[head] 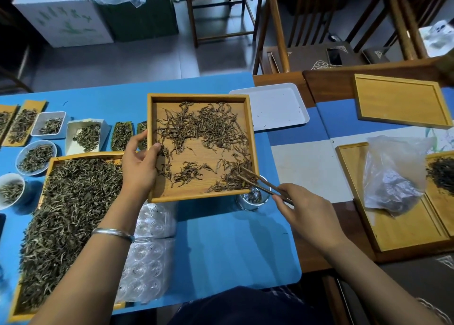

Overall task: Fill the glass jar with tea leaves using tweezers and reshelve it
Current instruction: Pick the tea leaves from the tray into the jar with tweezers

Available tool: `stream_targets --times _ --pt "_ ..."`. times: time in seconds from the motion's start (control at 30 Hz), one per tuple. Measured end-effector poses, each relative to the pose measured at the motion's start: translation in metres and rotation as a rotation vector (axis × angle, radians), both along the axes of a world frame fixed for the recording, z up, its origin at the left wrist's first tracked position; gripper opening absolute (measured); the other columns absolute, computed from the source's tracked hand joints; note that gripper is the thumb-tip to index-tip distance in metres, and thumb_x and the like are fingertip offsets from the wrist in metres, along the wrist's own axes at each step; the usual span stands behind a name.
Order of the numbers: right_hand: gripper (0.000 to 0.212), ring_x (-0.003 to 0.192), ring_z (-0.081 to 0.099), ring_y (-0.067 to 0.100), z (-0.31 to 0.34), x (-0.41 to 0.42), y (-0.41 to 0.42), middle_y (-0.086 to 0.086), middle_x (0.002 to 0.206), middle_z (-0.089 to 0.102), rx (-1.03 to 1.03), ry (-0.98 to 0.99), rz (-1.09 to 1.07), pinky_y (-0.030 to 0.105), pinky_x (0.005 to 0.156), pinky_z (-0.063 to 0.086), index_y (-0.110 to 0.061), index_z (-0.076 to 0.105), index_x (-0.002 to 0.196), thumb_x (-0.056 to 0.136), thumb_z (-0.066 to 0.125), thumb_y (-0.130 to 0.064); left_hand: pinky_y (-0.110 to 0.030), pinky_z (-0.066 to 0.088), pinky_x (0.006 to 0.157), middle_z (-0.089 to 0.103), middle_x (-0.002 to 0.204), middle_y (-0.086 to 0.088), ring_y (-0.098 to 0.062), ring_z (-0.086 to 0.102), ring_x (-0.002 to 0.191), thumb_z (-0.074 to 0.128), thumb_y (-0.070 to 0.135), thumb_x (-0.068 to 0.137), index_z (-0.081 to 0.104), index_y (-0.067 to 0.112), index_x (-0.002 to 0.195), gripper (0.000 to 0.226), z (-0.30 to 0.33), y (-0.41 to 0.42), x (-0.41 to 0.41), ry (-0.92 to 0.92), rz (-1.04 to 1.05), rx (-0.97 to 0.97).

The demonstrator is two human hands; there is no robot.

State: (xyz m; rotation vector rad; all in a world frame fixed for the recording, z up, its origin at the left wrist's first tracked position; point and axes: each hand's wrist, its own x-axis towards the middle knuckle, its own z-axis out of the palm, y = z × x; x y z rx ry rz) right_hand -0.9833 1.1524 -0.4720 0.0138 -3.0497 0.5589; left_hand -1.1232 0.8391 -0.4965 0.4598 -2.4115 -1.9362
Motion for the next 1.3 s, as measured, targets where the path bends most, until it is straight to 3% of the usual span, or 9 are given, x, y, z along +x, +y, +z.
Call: stream_targets --times 0.13,0.27,0.4,0.53,0.87,1.07,1.3 --pt "0.017 0.067 0.068 0.019 -0.002 0.008 0.003 -0.005 0.082 0.071 -0.008 0.009 -0.002 0.031 0.049 0.049 -0.018 0.068 0.099 0.086 0.068 -0.029 -0.034 0.056 0.068 0.072 0.088 -0.002 -0.016 0.067 0.075 0.062 0.022 0.095 0.055 0.043 0.112 0.027 -0.003 -0.001 -0.001 -0.014 -0.008 0.014" --pt "0.017 0.069 0.068 0.019 -0.002 0.016 0.007 -0.007 0.083 0.071 -0.001 -0.03 -0.027 0.03 0.049 0.048 -0.019 0.069 0.099 0.085 0.068 -0.029 -0.043 0.055 0.074 0.071 0.09 -0.005 -0.022 0.066 0.08 0.062 0.023 0.096 0.054 0.038 0.118 0.028 -0.004 -0.002 -0.003 -0.023 -0.005 0.008" --pt "0.017 0.068 0.067 0.017 -0.002 0.023 0.014 -0.007 0.082 0.071 -0.016 -0.047 -0.037 0.028 0.05 0.047 -0.019 0.069 0.099 0.085 0.068 -0.029 -0.043 0.055 0.073 0.072 0.091 -0.004 -0.022 0.066 0.079 0.062 0.024 0.095 0.056 0.048 0.109 0.028 -0.002 -0.001 -0.003 -0.014 -0.009 0.0" --pt "0.012 0.065 0.066 0.02 0.001 0.028 0.019 -0.004 0.075 0.07 -0.042 -0.056 -0.065 0.032 0.049 0.049 -0.02 0.069 0.093 0.084 0.069 -0.029 -0.036 0.056 0.068 0.073 0.093 -0.005 -0.017 0.069 0.077 0.062 0.024 0.095 0.056 0.046 0.112 0.029 -0.002 -0.002 -0.004 -0.012 -0.007 0.004" --pt "0.018 0.062 0.068 0.015 0.013 0.007 -0.007 -0.007 0.078 0.072 -0.028 0.12 0.014 0.028 0.046 0.05 -0.018 0.07 0.094 0.079 0.075 -0.027 -0.047 0.057 0.076 0.073 0.095 -0.009 -0.023 0.068 0.081 0.062 0.024 0.095 0.056 0.043 0.115 0.028 -0.003 -0.002 -0.004 -0.014 -0.008 0.005" --pt "0.015 0.06 0.067 0.019 0.009 -0.002 -0.014 -0.004 0.073 0.071 0.008 0.1 0.065 0.032 0.043 0.049 -0.019 0.071 0.092 0.081 0.074 -0.028 -0.05 0.057 0.08 0.073 0.097 -0.009 -0.029 0.07 0.09 0.063 0.026 0.094 0.056 0.045 0.114 0.028 0.001 0.001 -0.003 -0.022 -0.004 -0.004" --pt "0.013 0.064 0.067 0.02 0.007 0.013 0.004 -0.005 0.076 0.071 -0.01 0.042 0.018 0.033 0.048 0.051 -0.02 0.071 0.094 0.082 0.072 -0.027 -0.048 0.055 0.078 0.071 0.09 -0.004 -0.022 0.065 0.08 0.061 0.02 0.096 0.055 0.047 0.109 0.031 0.006 0.002 -0.001 0.003 -0.012 -0.006"
